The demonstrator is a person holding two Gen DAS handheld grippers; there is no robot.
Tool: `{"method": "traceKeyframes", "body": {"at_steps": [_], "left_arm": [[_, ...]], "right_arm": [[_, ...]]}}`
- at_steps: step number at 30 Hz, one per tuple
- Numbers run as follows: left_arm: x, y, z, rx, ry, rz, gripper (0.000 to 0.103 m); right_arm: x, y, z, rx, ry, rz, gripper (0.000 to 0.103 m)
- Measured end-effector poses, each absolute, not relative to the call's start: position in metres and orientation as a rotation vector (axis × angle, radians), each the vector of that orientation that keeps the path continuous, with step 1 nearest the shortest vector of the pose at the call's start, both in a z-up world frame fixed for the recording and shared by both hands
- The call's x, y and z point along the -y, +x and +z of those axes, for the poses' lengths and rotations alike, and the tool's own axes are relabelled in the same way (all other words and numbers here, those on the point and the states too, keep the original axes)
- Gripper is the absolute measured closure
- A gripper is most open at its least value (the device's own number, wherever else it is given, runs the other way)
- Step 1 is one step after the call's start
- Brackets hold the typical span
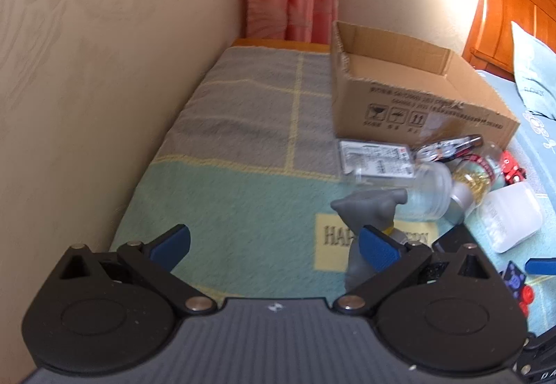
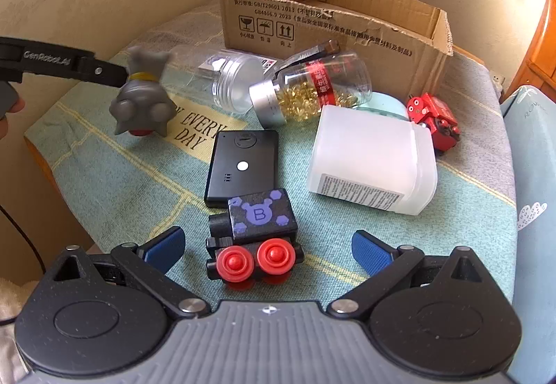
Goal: Organize rigid objects
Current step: 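Reach left tool to grey dog figurine and close on it while right tool approaches black toy car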
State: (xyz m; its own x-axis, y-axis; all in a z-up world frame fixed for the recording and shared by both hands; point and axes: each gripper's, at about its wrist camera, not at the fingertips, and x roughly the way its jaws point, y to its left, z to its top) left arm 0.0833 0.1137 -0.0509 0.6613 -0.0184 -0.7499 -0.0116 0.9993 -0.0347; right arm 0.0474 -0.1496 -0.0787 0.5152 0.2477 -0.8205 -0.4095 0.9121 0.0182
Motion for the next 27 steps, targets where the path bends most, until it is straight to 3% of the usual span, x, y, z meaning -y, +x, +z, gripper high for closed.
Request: {"method": "traceKeyframes", "body": {"at_steps": [14,27], "left_arm": [[-0.093,0.067,-0.067,-0.865,0.086,-0.138,0.001],[-0.099,0.067,-0.071,-0.736,0.039,-0.288,0.001]], "right_arm": [[0.154,0.05,-0.084,-0.932,-0.217,0.394,0.0],[0.159,0.046,-0.084,-0.894,-0.22,0.422,0.0]]}}
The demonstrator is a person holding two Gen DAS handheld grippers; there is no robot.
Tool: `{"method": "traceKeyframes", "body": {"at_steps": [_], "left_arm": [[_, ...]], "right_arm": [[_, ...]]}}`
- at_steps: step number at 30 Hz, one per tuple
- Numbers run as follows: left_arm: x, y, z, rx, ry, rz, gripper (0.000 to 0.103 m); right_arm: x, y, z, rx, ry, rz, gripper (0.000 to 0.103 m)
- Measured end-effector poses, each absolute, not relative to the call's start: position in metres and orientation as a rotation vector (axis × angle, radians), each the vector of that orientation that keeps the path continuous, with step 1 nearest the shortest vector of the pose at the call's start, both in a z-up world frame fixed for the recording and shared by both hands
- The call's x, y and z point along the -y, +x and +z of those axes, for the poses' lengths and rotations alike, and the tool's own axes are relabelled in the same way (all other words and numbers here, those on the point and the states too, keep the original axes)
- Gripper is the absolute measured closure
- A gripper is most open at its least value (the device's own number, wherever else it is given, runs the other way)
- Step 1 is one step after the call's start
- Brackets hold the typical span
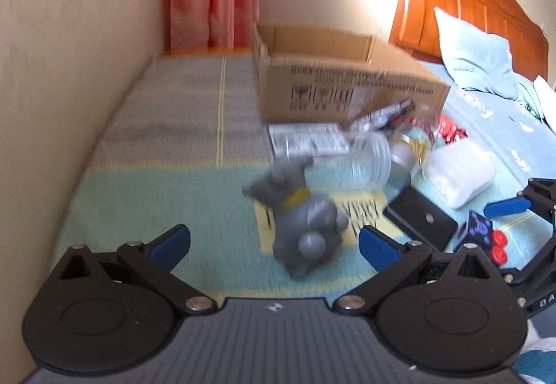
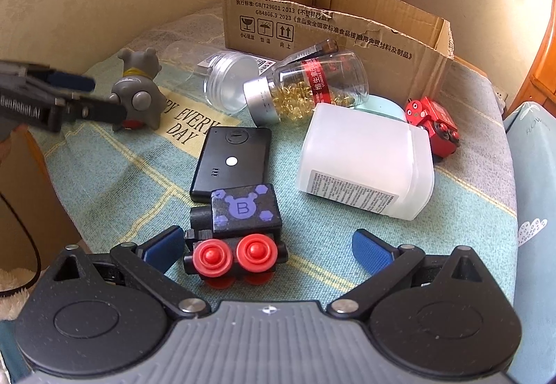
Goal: Organize rigid objects
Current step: 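Reach left tool to grey dog figurine and close on it while right tool approaches black toy car, then close right tool on black toy car with red wheels while left tool holds dog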
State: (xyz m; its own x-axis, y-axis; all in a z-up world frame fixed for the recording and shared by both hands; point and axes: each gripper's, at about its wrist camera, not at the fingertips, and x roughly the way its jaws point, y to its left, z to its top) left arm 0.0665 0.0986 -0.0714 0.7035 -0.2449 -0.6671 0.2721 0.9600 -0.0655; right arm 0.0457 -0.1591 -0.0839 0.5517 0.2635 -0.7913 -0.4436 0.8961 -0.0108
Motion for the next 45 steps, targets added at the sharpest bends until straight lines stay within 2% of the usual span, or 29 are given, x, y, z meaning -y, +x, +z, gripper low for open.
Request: {"method": "traceKeyframes", "body": {"at_steps": [9,20,37,42,44,45], "left_arm": [[-0.069,0.085,-0.058,-0.638,0.221,-0.45,0.001],[-0.068,0.074,-0.074,-0.793,0.279,-0.534,0.001],[-0.073,0.074,-0.086,-0.788,0.27,-0.437,0.004],[-0.074,0.074,-0.087,-0.788,0.26,-0.426,0.006],[-0.073,0.075,-0.087,-0.797,0.263,-0.43,0.016],[-0.073,0.076,-0.087,-0.8,0.262,-0.426,0.018]], "right_arm": [[0.159,0.043,-0.085,-0.873,-0.213,0.42,0.0],[0.161,0.042,-0.084,-0.871,-0.217,0.435,0.0],[0.154,0.037,-0.084,-0.854,-0.24,0.483,0.0],[0.143,0.036,-0.08,-0.841,-0.27,0.533,0.012],[0.142,0.036,-0.079,-0.836,-0.276,0.533,0.014],[0.142,0.036,-0.079,-0.836,-0.275,0.535,0.016]]}}
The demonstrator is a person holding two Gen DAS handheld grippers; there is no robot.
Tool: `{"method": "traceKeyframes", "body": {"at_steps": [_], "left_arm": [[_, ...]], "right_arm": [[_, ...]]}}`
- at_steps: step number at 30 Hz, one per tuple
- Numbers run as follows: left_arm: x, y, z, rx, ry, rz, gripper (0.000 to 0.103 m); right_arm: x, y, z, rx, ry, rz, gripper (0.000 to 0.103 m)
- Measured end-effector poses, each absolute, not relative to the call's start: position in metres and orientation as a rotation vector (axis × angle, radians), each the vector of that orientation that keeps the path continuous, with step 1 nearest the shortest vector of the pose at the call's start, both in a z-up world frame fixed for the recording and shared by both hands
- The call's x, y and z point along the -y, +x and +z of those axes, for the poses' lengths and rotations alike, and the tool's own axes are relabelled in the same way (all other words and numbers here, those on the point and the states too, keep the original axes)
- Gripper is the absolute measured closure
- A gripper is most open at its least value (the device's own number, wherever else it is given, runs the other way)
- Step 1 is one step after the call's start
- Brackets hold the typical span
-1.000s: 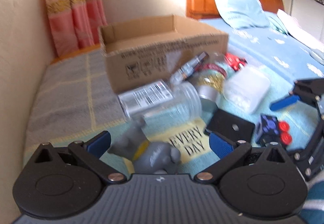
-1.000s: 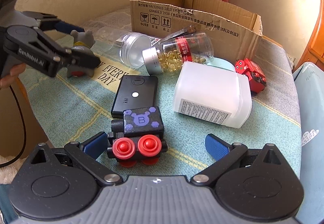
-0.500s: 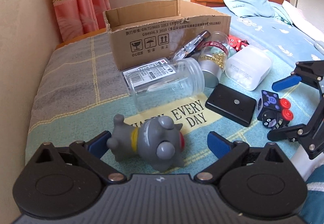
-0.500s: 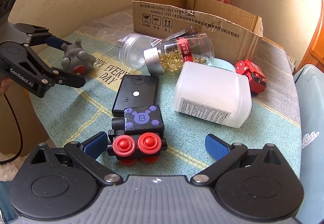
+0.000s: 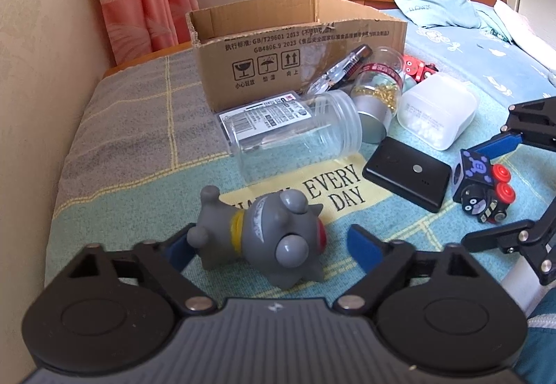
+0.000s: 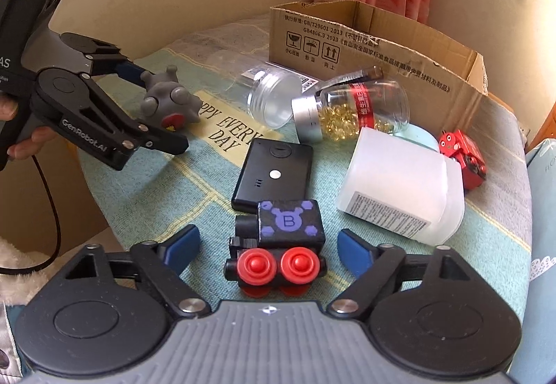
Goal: Organize rigid objects
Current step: 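Close right tool on black toy car with red wheels while left tool holds dog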
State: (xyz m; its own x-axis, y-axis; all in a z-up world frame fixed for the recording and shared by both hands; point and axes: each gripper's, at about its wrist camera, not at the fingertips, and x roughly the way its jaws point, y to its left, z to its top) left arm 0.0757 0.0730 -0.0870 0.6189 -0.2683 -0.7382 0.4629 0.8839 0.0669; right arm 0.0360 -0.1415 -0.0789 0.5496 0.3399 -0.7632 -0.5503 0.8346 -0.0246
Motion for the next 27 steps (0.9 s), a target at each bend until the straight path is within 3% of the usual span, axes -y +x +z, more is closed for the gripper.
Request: {"method": "traceKeyframes", "body": {"at_steps": [11,27], "left_arm": [[-0.0754,0.0758,-0.0869,-0.801,0.247,-0.394,0.02],[-0.0727,0.0805,-0.084,-0.82,0.263,-0.39,0.03]], "right_arm": [[0.141,0.0334,-0.0758,-0.812,-0.289,0.523,0.039],[0.1373,0.0327,-0.0713,-0.825,-0.342,0.499,0.046]]}}
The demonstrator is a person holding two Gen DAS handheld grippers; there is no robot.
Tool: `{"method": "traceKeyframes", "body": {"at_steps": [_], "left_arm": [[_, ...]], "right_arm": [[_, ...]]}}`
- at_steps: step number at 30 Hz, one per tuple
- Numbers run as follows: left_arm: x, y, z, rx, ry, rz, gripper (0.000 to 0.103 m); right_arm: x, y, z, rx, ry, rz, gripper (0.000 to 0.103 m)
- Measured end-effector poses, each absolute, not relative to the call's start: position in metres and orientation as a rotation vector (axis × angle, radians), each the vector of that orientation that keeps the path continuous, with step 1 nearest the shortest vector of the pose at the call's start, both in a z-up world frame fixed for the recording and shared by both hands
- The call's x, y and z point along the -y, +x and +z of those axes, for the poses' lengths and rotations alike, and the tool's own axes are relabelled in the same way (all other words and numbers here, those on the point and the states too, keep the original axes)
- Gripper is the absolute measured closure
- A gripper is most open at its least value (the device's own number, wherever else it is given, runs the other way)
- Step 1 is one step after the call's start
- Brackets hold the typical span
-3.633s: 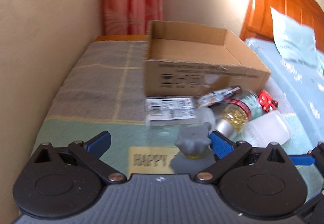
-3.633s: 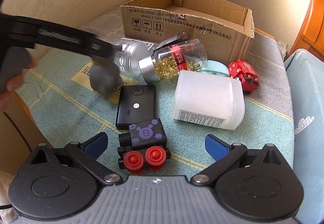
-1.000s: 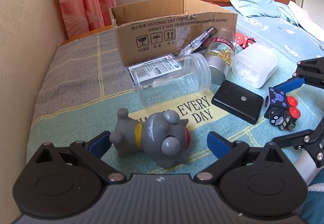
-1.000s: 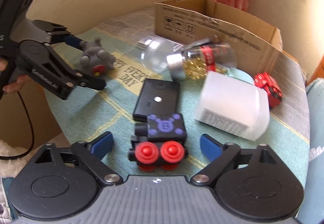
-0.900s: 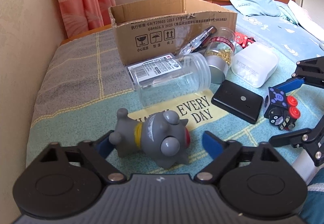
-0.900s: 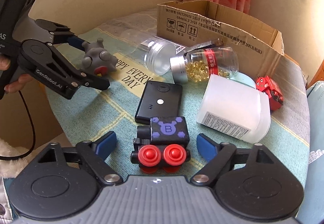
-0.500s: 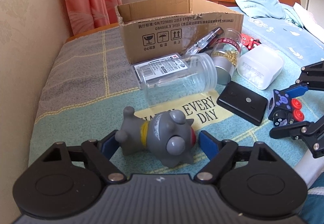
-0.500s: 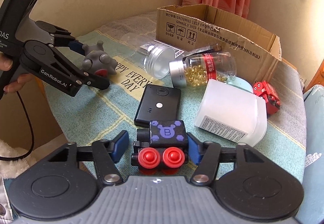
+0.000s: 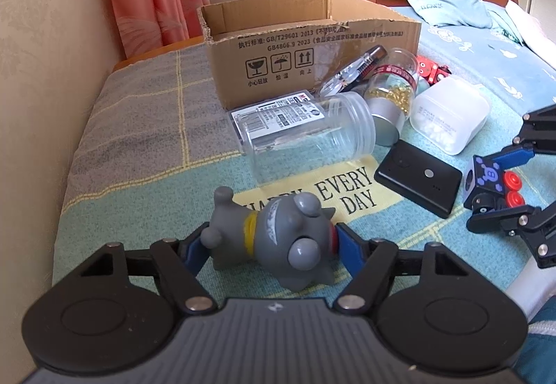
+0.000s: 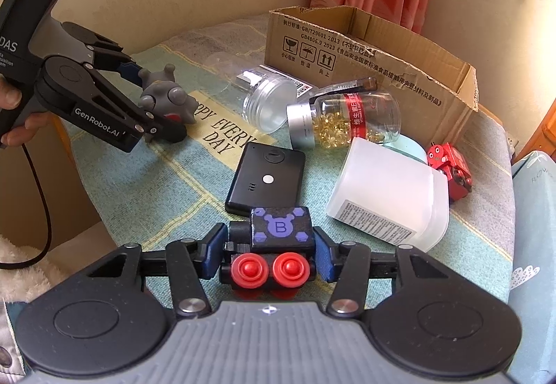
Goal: Organize rigid objects
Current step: 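Close right tool on black toy car with red wheels while left tool holds dog, then carry dog and toy car into cardboard box and open both tools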
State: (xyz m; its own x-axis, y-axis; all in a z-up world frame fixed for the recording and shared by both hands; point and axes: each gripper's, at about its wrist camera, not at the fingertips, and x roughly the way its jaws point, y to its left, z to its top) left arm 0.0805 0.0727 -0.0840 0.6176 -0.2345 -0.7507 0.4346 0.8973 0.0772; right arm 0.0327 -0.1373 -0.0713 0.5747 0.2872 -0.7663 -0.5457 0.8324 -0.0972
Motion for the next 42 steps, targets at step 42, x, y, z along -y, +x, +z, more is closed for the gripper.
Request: {"method": "traceKeyframes", "body": {"at_steps": [42], "left_arm": [[0.018,0.325,-0.008,-0.786,0.295,-0.363,0.03]], "right_arm": [[0.192,0.172,0.046,-0.68,-0.296,0.391,0.046]]}}
